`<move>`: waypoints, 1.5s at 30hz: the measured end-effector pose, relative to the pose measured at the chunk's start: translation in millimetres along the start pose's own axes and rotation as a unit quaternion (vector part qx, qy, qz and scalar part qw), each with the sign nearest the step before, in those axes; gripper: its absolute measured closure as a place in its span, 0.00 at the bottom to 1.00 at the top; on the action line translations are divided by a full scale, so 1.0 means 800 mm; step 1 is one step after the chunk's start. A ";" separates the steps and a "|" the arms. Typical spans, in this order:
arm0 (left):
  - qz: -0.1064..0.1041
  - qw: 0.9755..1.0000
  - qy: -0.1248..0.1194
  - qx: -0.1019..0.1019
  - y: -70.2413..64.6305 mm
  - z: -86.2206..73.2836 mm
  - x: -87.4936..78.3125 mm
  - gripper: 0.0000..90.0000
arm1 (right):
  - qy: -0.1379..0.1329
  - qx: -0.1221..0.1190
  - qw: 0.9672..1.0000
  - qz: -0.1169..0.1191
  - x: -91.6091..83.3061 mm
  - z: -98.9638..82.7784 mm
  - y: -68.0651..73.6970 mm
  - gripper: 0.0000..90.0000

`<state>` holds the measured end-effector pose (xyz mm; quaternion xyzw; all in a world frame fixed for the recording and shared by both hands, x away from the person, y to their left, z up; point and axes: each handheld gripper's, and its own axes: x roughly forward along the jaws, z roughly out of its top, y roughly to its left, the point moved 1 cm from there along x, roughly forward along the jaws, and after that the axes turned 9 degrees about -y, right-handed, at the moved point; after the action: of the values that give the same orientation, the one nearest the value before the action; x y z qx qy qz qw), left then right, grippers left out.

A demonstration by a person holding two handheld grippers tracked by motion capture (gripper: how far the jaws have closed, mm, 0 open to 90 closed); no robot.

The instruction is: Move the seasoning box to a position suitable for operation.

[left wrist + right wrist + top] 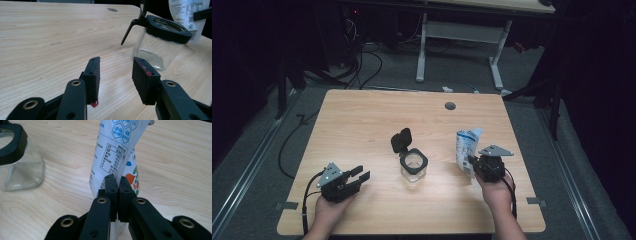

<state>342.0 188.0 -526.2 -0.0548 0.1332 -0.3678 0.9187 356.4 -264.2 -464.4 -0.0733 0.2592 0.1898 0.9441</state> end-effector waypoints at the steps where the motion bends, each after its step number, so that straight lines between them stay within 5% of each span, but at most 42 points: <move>1: -0.003 1.000 0.000 0.002 -0.001 0.000 0.000 0.65 | 0.006 -0.005 1.000 0.001 -0.001 0.002 0.002 0.99; 12: -0.016 1.000 -0.003 0.014 -0.011 0.001 0.002 0.59 | 0.076 -0.044 0.996 0.034 -0.020 0.017 0.014 0.99; 20: -0.015 1.000 -0.004 0.014 -0.012 0.000 0.002 0.59 | 0.110 -0.047 0.991 0.057 -0.025 0.024 0.016 0.99; 28: -0.016 1.000 -0.005 0.012 -0.012 0.001 0.001 0.58 | 0.147 -0.044 0.987 0.053 -0.028 0.031 0.015 0.99; 45: -0.021 1.000 -0.006 0.017 -0.018 0.001 0.002 0.58 | 0.239 -0.074 0.966 0.064 -0.029 0.049 0.013 1.00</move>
<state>333.9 176.7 -523.3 -0.0438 0.1205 -0.3885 0.9125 352.0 -252.3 -419.2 -0.1696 0.4665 0.2456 0.8327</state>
